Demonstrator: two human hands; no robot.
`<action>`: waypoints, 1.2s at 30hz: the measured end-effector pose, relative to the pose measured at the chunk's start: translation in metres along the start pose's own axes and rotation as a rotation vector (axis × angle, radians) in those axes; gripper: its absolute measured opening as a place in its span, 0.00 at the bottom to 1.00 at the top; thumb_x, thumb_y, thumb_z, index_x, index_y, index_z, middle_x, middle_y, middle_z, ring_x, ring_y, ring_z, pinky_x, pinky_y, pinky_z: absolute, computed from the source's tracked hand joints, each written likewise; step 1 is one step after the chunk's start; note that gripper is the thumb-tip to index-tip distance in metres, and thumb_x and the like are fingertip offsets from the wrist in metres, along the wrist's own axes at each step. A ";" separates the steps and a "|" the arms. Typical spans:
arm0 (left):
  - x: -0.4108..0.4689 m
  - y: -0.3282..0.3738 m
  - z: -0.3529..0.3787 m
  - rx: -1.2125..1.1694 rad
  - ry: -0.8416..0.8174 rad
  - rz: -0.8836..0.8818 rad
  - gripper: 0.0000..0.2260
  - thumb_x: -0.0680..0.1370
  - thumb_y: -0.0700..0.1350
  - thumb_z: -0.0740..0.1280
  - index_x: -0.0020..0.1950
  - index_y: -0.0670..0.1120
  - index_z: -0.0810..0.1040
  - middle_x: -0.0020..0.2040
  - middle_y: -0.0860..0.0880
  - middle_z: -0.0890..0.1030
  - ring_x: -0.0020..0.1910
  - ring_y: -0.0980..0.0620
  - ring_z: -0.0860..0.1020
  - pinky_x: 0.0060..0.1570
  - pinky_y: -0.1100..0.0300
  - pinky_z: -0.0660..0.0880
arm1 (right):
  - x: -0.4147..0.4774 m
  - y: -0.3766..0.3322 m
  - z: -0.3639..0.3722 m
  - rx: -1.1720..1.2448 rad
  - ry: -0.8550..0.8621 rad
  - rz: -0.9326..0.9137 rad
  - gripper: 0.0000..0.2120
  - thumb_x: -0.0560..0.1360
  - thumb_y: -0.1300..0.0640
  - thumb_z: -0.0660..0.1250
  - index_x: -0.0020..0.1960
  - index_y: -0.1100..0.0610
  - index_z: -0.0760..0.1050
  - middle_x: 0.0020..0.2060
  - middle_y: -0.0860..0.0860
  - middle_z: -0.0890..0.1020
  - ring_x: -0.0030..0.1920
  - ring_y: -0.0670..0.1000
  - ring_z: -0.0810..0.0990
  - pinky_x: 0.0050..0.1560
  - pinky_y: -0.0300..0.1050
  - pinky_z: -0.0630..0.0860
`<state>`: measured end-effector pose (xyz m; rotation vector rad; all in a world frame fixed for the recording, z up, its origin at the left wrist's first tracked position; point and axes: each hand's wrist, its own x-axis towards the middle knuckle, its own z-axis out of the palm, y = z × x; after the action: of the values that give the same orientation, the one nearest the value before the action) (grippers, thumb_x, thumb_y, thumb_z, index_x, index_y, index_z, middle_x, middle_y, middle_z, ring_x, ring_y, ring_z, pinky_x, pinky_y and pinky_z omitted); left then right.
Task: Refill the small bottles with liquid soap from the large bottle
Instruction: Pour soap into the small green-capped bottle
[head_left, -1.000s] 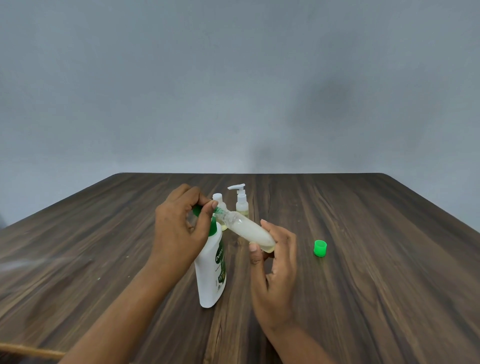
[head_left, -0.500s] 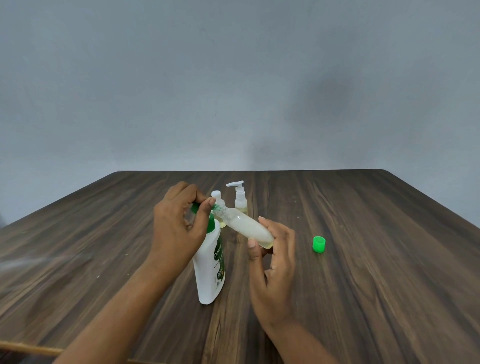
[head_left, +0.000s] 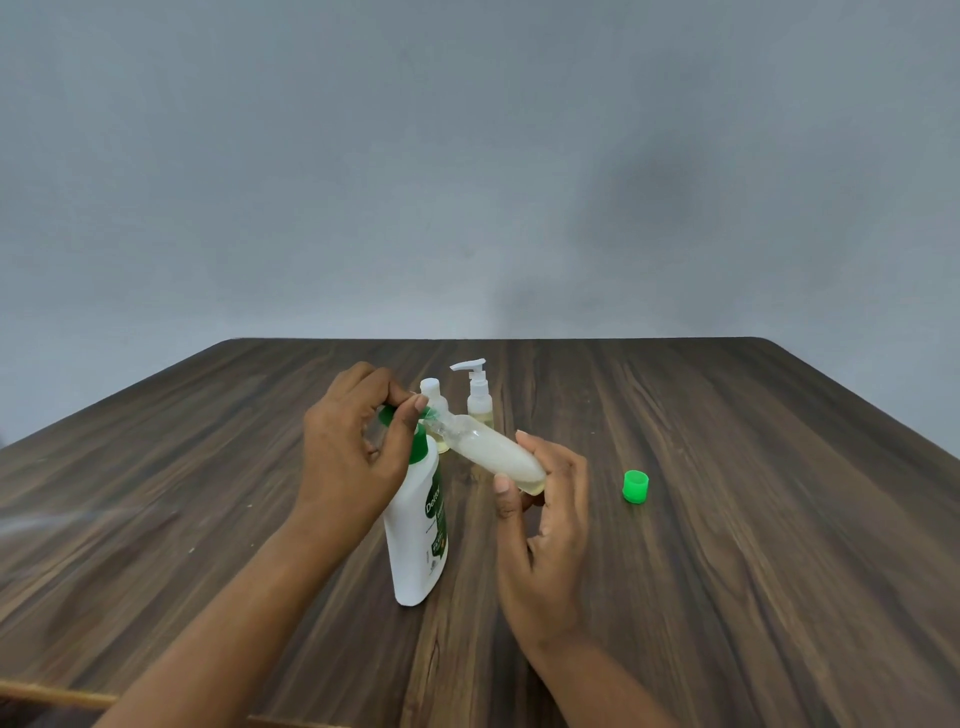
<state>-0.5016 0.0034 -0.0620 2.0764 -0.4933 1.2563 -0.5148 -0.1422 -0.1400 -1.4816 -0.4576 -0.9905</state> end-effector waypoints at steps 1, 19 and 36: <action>-0.002 0.000 0.001 0.000 0.000 0.001 0.13 0.75 0.49 0.63 0.35 0.42 0.75 0.34 0.51 0.74 0.35 0.53 0.73 0.35 0.59 0.70 | 0.000 0.000 0.000 -0.003 0.003 0.006 0.13 0.78 0.55 0.60 0.62 0.53 0.70 0.54 0.46 0.71 0.54 0.47 0.74 0.47 0.30 0.72; -0.006 0.000 0.000 -0.034 0.028 0.016 0.11 0.75 0.48 0.64 0.36 0.43 0.76 0.35 0.49 0.77 0.36 0.51 0.76 0.35 0.56 0.72 | -0.001 -0.001 -0.002 -0.004 -0.019 0.015 0.14 0.78 0.56 0.60 0.62 0.57 0.72 0.54 0.50 0.72 0.53 0.47 0.75 0.47 0.29 0.71; -0.005 0.000 -0.002 -0.036 0.049 0.000 0.12 0.75 0.48 0.65 0.36 0.42 0.77 0.34 0.50 0.78 0.35 0.55 0.76 0.35 0.58 0.72 | 0.001 -0.001 -0.001 -0.002 -0.018 0.006 0.14 0.78 0.56 0.60 0.61 0.59 0.73 0.53 0.51 0.73 0.53 0.48 0.75 0.47 0.30 0.71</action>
<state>-0.5055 0.0046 -0.0661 2.0104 -0.4901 1.2857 -0.5156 -0.1429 -0.1385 -1.4940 -0.4651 -0.9741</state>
